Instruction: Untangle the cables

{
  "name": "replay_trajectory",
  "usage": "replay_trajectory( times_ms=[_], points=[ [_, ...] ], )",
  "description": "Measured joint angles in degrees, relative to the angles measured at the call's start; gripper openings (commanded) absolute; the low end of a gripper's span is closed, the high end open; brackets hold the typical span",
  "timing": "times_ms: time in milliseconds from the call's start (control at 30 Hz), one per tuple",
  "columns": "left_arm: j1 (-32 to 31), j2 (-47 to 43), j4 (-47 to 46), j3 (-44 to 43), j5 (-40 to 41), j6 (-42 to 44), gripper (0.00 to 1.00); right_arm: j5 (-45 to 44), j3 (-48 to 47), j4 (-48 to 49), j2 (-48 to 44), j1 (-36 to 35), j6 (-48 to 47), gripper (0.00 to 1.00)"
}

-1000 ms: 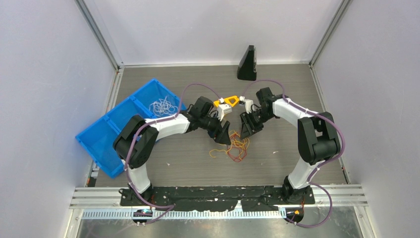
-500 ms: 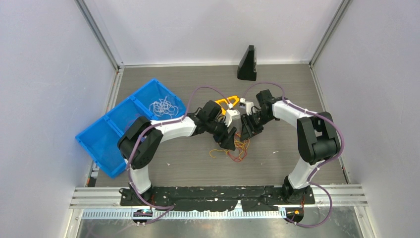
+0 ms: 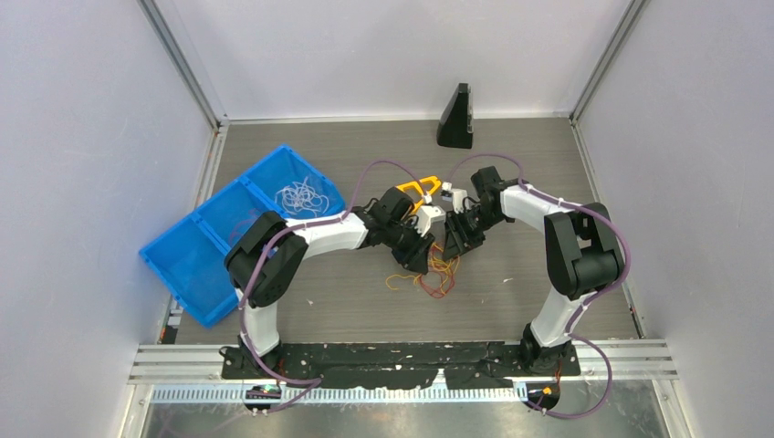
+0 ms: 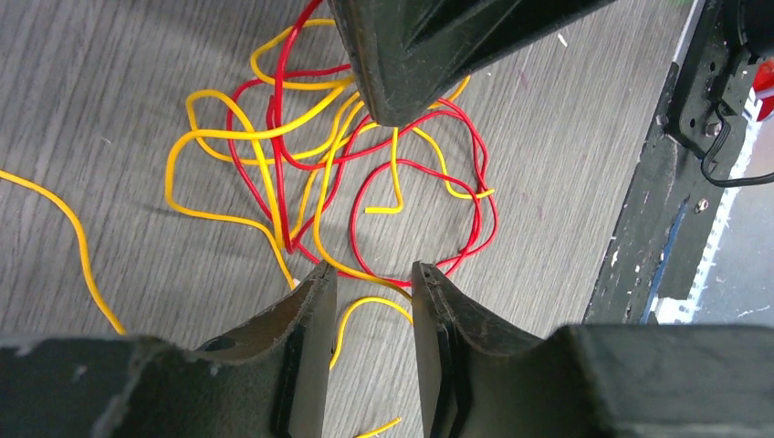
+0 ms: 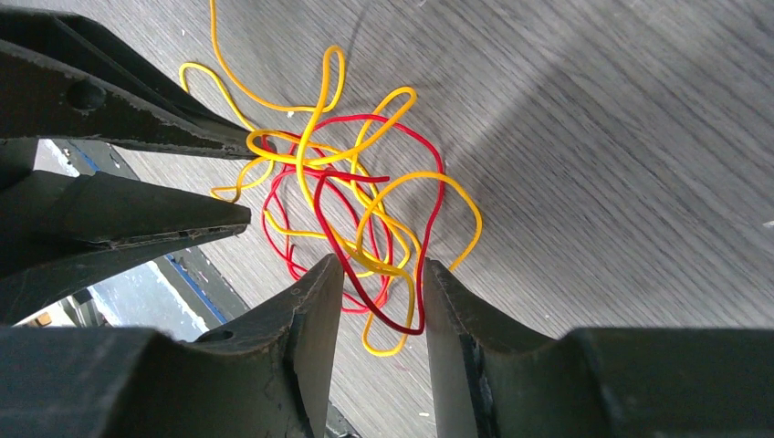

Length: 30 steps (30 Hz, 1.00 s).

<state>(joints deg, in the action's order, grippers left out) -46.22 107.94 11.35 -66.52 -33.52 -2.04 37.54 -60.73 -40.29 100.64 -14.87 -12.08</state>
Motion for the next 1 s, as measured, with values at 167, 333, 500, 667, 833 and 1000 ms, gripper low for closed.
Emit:
replay_trajectory(
  times_ms=[167, 333, 500, 667, 833, 1000],
  points=[
    [-0.24, 0.00, 0.87, 0.07, -0.48, 1.05, 0.00, -0.24, 0.00, 0.20, 0.42, 0.00, 0.22, 0.43],
    [-0.17, -1.68, 3.26, 0.28, -2.80, 3.78, 0.00, -1.07, 0.00, 0.81, 1.16, 0.00, 0.26, 0.40],
    [1.92, -14.14, 7.23, 1.66, -6.27, 5.33, 0.00, -2.89, 0.00, 0.94, 1.66, 0.00, 0.17, 0.37],
    [9.64, -28.98, 10.40, -2.10, -10.64, 5.73, 0.00, -4.50, 0.00, 1.09, 2.51, 0.00, 0.07, 0.21],
    [18.69, -34.69, 11.69, -8.48, -14.14, 2.71, 0.00, -6.10, -0.04, 1.31, 3.26, 0.02, 0.09, 0.06],
    [27.89, -36.89, 11.74, -16.59, -15.65, -1.62, 0.00, -6.78, -0.63, 0.70, 3.61, 0.11, 0.04, 0.13]
  ],
)
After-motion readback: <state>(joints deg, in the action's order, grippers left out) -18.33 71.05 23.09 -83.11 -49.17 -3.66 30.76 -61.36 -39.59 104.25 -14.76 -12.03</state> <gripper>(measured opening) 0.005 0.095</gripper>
